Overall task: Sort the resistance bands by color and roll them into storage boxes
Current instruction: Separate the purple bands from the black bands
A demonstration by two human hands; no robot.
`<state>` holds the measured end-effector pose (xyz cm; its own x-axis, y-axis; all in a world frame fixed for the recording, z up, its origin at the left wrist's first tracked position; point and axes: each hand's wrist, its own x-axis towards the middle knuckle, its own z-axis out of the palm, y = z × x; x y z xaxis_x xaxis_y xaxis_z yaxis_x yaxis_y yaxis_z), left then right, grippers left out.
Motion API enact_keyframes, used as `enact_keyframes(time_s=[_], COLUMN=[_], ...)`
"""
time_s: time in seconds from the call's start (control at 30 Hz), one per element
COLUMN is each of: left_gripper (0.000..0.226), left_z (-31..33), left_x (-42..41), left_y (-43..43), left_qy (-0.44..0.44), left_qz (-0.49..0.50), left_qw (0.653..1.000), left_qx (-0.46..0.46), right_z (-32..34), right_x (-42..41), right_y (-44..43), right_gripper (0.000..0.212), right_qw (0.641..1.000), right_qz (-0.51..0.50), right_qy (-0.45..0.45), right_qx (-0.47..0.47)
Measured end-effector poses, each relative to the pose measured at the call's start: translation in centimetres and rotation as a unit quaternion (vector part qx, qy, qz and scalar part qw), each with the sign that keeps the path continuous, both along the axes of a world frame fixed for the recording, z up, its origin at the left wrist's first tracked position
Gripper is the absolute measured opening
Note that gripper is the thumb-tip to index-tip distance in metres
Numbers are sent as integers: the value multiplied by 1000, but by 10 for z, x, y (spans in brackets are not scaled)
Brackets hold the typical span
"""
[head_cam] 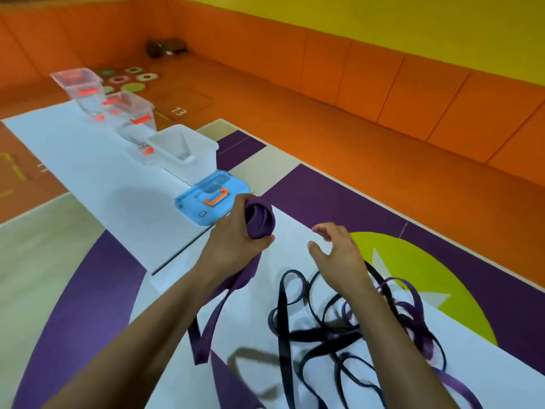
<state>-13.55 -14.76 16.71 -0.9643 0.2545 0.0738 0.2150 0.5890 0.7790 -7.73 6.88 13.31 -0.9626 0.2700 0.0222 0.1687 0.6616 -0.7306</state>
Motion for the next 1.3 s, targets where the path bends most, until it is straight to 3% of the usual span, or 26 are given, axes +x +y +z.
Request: enact_keyframes(time_s=[0.13,0.3,0.43,0.6,0.87,1.0,1.3], left_gripper=[69,64,70,76,84,85,55], left_z=[-31,-89,-137,-218,-247,-249,-216], left_x=[-44,-111,-140,-112,-114,-107,-35], left_y=[-18,-10,20,34,46,49,91], left_qy=[-11,-16,-86,-212,-81,-25,60], left_qz=[20,5,-1,17,12,-60,-173], left_qw=[993,984,976,939,912,902,938], left_qx=[-112,-175,-199,-270,-402,-427,-293], right_z=[-15,-43,-65,-86,-107,-112,-116], right_x=[-11,-3,13,26,36,34,55], right_y=[-27,-23,-8,-6,-5,-5,15], right_gripper=[26,32,37,46,49,50,57], right_qw=[999,998,991,978,972,974,978], right_qz=[38,16,-28,-51,-73,-68,-97], right_qy=[-18,-55,-115,-185,-215,-206,-169], right_qx=[-1,12,57,80,62,66,74])
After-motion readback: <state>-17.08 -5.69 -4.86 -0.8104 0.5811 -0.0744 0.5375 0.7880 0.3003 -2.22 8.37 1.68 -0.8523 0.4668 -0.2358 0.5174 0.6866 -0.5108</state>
